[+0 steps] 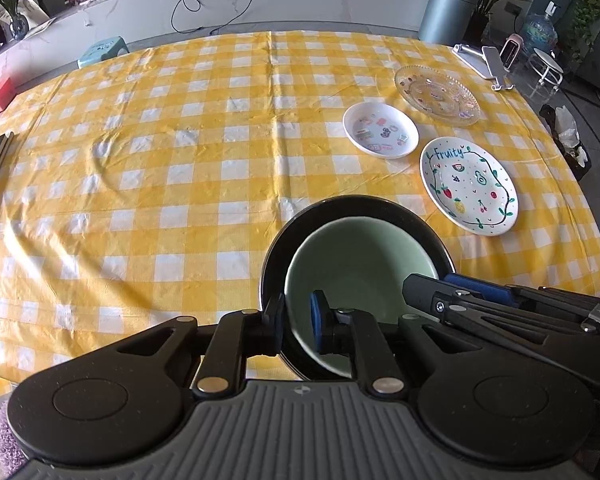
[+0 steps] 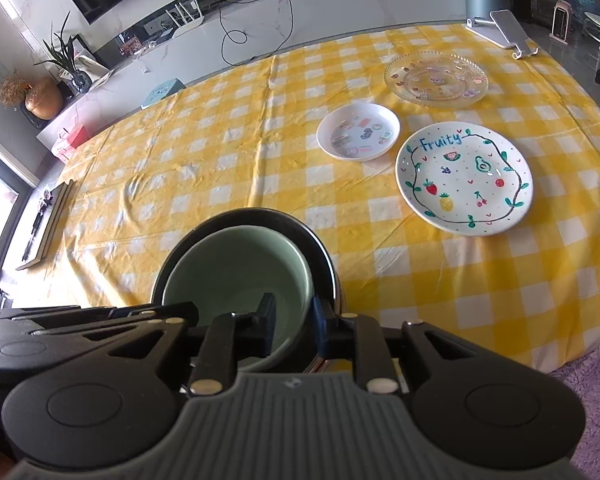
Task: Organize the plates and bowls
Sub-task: 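Lower the pale green bowl into the stacked steel bowls, then open both grippers and lift them off the green bowl rim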
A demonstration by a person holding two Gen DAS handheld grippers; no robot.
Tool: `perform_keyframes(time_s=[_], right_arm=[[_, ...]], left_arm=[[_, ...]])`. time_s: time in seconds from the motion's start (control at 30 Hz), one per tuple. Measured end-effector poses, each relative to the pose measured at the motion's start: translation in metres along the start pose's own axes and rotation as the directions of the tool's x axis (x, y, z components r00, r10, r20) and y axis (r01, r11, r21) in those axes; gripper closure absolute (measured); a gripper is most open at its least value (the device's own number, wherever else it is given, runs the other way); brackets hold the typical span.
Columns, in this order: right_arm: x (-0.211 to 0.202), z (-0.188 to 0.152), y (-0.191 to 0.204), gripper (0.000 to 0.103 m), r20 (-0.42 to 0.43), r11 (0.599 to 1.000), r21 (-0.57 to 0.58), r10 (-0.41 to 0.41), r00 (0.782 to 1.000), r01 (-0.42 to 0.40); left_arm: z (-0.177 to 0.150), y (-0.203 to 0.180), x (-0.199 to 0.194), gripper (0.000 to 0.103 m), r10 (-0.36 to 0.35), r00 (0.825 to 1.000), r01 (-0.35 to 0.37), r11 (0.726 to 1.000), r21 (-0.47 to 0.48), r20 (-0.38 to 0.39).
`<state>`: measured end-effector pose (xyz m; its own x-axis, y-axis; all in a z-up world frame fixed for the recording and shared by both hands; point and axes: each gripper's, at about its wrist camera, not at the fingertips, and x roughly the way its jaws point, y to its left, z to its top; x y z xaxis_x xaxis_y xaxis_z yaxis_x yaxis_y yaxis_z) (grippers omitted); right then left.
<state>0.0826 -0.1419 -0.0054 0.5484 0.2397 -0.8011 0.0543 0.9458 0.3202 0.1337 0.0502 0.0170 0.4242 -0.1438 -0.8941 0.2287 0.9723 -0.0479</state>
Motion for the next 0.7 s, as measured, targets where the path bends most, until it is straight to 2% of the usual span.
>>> perform_keyframes(time_s=[0.17, 0.4, 0.53, 0.63, 0.7], right_arm=[[-0.01, 0.004, 0.001, 0.073, 0.036, 1.0, -0.002, 0.007, 0.999, -0.007], [-0.028, 0.006, -0.006, 0.064, 0.097, 1.0, 0.015, 0.024, 0.995, -0.026], [-0.047, 0.008, -0.015, 0.045, 0.189, 0.999, 0.032, 0.034, 0.981, -0.041], [-0.06, 0.008, -0.021, 0.031, 0.262, 0.999, 0.038, 0.017, 0.965, -0.028], [-0.066, 0.007, -0.025, 0.031, 0.301, 1.0, 0.025, -0.008, 0.954, 0.0]], left_arm=[[0.004, -0.002, -0.009, 0.084, -0.008, 0.999, 0.008, 1.0, 0.014, 0.031], [0.003, 0.0, -0.025, 0.066, -0.031, 0.996, 0.03, 1.0, 0.004, 0.089], [0.002, -0.002, -0.041, 0.055, -0.042, 0.985, 0.042, 0.999, 0.002, 0.167], [-0.001, -0.012, -0.051, 0.048, -0.083, 0.97, 0.079, 0.997, 0.026, 0.227], [-0.003, -0.021, -0.055, 0.047, -0.107, 0.961, 0.098, 0.994, 0.049, 0.256]])
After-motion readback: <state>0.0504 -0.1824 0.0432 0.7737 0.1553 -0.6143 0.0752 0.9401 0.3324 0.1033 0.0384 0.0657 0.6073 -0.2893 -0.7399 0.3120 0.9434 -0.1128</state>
